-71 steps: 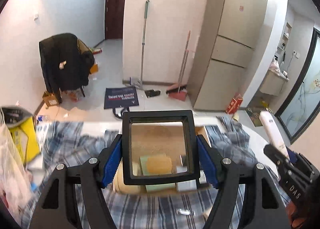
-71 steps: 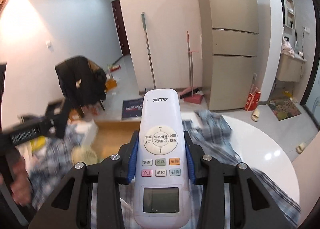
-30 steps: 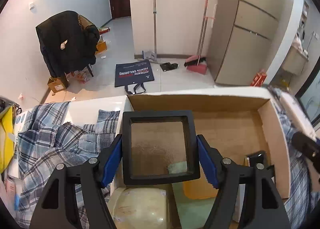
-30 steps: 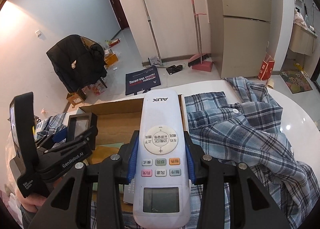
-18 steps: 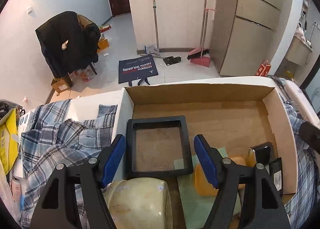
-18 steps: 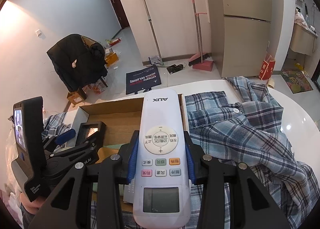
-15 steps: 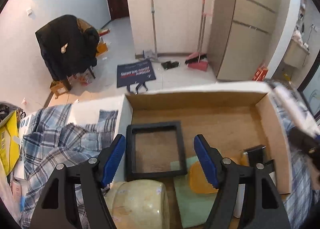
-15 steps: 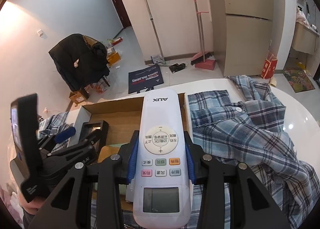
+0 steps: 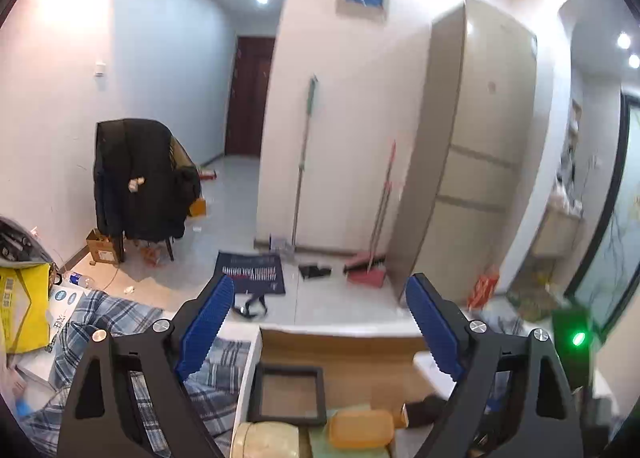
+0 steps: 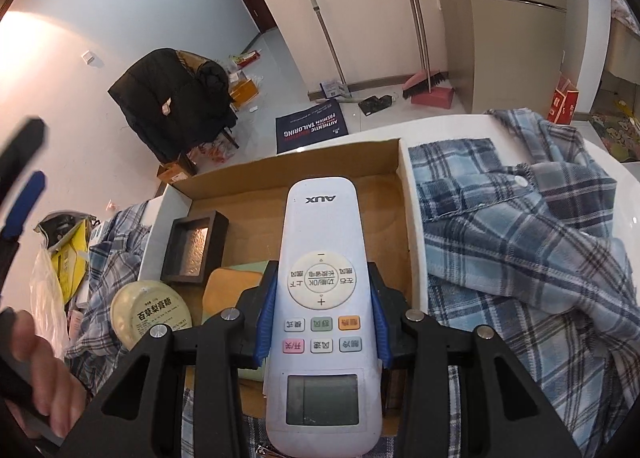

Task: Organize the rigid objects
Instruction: 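Open the left gripper to drop the frame in the box while the right gripper releases the remote inside, then withdraw both grippers up and away from the cardboard box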

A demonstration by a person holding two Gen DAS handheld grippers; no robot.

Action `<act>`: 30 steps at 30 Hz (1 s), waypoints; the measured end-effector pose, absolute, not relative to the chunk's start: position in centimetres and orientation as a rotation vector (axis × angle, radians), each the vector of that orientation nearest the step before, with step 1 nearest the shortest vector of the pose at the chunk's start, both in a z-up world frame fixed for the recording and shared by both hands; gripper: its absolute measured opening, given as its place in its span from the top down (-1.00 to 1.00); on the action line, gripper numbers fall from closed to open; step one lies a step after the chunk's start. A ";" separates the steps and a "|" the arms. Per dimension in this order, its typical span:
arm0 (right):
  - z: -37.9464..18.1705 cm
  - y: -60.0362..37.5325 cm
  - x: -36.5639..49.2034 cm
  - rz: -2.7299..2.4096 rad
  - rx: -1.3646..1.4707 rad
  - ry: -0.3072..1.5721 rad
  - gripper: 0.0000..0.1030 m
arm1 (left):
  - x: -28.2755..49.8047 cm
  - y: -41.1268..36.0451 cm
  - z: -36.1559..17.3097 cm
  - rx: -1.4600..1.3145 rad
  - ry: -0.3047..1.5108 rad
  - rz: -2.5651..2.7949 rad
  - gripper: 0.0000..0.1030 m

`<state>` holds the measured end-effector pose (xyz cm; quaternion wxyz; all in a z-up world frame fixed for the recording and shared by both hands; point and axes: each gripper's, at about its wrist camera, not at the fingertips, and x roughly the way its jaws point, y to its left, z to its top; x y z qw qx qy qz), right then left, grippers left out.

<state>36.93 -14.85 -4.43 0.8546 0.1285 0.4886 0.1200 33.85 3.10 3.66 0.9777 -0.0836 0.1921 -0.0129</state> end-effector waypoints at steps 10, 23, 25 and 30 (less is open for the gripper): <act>-6.0 -14.4 37.4 0.251 0.260 1.067 0.24 | 31.5 3.7 6.8 -0.206 0.295 -0.014 -0.99; 1.1 -15.7 34.8 0.259 0.270 0.892 -0.18 | 28.5 3.6 10.5 -0.189 0.230 -0.004 -0.99; 3.7 -16.1 33.4 0.252 0.249 0.819 -0.20 | 27.4 3.5 11.4 -0.188 0.197 -0.003 -0.99; 9.4 -17.2 29.1 0.222 0.200 0.656 -0.25 | 23.5 3.7 14.3 -0.236 0.110 -0.042 -1.00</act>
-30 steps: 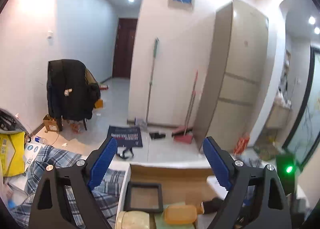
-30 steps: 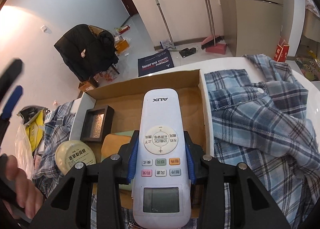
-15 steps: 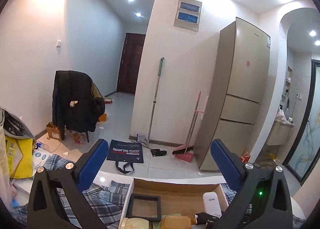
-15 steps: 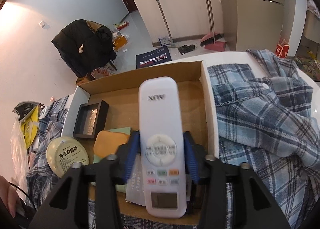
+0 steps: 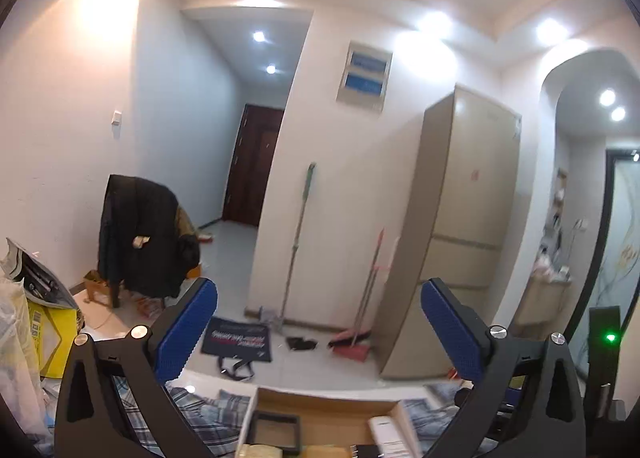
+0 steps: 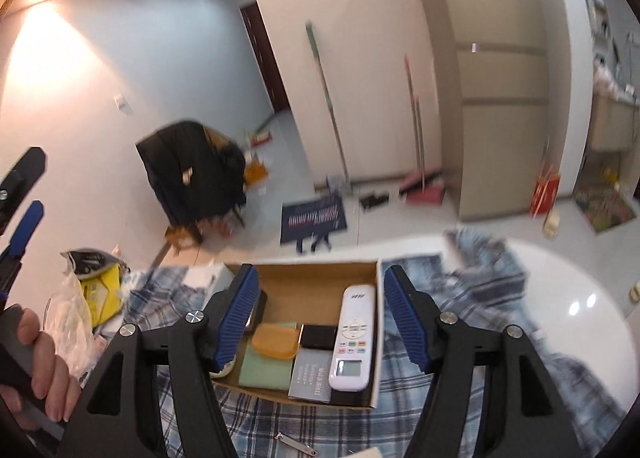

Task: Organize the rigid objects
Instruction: 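Withdraw both grippers up and away from the cardboard box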

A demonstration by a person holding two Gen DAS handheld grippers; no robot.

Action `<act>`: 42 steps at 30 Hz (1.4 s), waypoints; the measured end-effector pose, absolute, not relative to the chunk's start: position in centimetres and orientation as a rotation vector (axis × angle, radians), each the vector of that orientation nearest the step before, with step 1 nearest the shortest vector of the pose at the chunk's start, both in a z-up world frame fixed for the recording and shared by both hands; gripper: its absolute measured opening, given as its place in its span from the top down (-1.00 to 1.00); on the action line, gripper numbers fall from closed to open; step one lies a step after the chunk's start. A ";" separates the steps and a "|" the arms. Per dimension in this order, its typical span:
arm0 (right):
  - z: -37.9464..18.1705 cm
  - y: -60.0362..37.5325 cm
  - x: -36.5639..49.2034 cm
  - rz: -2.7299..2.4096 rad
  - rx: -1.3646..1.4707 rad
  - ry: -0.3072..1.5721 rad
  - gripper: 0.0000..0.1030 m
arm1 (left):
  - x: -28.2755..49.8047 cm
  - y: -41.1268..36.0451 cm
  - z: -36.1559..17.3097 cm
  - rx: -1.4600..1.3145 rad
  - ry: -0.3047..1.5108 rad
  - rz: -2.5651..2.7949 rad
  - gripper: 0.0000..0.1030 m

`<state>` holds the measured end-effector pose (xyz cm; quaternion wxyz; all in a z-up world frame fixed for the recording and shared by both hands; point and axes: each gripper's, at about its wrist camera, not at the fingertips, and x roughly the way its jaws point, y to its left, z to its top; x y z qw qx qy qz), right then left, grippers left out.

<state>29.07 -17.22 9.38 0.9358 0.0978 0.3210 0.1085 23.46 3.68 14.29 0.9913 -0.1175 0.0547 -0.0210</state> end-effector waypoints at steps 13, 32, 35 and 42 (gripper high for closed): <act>16.1 -19.4 16.8 0.171 0.090 0.393 -0.87 | 11.8 2.1 20.6 -0.180 -0.065 -0.213 -1.00; 12.5 -21.1 11.0 0.135 0.095 0.384 -0.99 | 4.4 1.2 14.9 0.010 -0.005 0.063 -1.00; 12.2 -21.8 10.9 0.135 0.140 0.387 -0.99 | 5.3 1.0 14.2 -0.005 0.026 0.038 -1.00; 12.0 -21.7 11.4 0.153 0.122 0.418 -0.99 | 7.0 0.7 13.5 -0.020 0.103 -0.035 -1.00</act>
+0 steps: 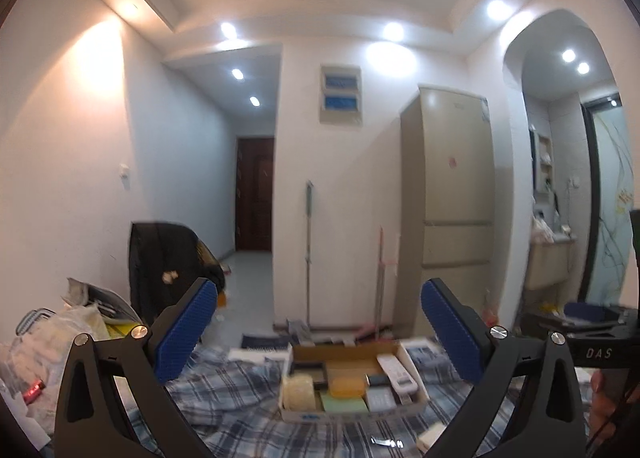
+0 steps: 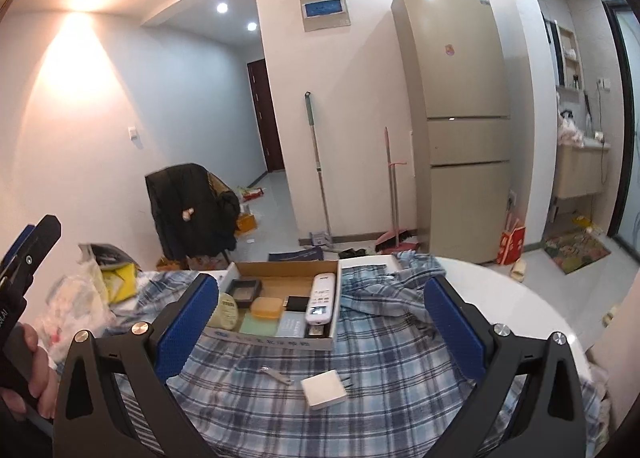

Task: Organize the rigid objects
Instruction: 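Withdraw both grippers up and away from the cardboard box, then lower the left gripper onto the metal nail clipper and close on it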

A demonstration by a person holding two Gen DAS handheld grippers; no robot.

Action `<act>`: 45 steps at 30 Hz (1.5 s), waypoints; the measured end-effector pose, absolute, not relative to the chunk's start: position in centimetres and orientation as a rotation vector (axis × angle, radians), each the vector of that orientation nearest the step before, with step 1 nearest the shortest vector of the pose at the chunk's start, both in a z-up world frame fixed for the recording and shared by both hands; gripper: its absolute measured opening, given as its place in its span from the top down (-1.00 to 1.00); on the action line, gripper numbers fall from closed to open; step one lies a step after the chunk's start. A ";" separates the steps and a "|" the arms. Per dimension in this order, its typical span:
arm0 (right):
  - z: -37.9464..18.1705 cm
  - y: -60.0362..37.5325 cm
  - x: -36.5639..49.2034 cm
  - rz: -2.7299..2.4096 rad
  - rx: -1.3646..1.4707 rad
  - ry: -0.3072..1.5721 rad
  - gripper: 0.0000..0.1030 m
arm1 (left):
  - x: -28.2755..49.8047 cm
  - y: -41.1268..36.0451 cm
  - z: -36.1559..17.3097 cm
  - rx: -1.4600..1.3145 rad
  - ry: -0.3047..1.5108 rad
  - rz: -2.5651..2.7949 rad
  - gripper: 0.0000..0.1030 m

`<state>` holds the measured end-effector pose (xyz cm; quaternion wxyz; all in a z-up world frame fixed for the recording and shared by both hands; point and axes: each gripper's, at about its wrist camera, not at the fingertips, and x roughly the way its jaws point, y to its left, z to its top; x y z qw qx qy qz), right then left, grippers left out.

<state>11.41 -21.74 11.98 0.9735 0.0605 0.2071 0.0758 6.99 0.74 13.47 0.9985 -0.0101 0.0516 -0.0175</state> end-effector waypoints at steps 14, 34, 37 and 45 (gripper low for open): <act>6.8 -22.2 14.1 0.116 0.141 0.551 -0.99 | 16.2 -1.1 2.0 0.123 0.632 -0.184 -0.99; 1.3 -23.6 17.3 0.107 0.191 0.715 -0.99 | 23.5 -6.8 -7.0 0.374 0.962 -0.682 0.44; 1.0 -23.9 17.5 0.111 0.202 0.725 -0.99 | 23.7 -7.7 -6.8 0.455 0.924 -0.654 0.44; 0.9 -24.5 17.5 0.119 0.226 0.731 -0.99 | 25.7 -8.7 -7.7 0.517 1.009 -0.766 0.44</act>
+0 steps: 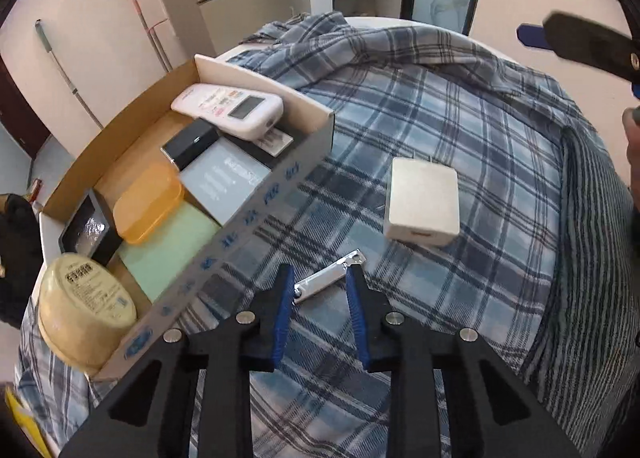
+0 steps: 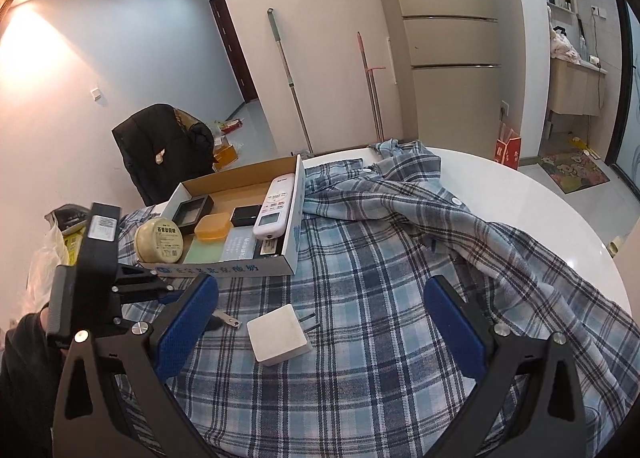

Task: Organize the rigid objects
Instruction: 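Lower the left gripper onto the metal nail clipper and close on it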

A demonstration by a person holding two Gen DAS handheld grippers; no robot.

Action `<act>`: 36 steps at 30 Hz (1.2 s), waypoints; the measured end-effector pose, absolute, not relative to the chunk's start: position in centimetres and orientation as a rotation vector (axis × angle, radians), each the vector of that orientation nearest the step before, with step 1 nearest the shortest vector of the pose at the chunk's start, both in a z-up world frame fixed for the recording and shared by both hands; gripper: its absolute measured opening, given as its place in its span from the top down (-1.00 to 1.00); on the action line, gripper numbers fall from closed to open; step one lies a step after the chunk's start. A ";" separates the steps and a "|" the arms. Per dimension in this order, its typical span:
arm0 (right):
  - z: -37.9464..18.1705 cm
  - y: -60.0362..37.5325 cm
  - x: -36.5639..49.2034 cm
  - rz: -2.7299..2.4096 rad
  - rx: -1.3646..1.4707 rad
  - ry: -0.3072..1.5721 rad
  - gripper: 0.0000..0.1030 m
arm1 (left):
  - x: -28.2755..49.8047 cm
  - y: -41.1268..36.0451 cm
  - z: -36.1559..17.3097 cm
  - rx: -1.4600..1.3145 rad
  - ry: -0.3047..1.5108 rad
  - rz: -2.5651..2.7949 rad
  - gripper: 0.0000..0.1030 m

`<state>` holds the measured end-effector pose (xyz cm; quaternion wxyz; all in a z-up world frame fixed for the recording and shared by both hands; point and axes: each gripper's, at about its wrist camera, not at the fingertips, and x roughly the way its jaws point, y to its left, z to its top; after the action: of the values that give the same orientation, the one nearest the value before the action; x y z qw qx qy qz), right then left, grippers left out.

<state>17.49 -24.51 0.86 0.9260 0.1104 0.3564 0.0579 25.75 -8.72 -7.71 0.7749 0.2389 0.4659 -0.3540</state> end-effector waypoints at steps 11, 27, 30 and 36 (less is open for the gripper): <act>0.3 -24.9 17.7 0.104 0.226 0.743 -0.99 | 25.6 -8.3 -8.7 0.444 1.147 -0.883 0.44; 0.2 -25.2 17.8 0.037 0.168 0.726 -0.99 | 25.1 -8.5 -8.8 0.333 1.142 -0.674 0.66; 0.3 -25.3 17.8 0.029 0.167 0.724 -0.99 | 25.1 -8.2 -8.8 0.296 1.136 -0.648 0.80; 0.0 -25.3 18.0 0.019 0.157 0.730 -0.99 | 23.2 -6.7 -6.0 0.222 1.022 -0.579 0.80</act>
<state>17.99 -25.26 0.02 0.9310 0.0769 0.3567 0.0095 23.24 -6.68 -6.00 0.8267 0.1046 0.4810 -0.2725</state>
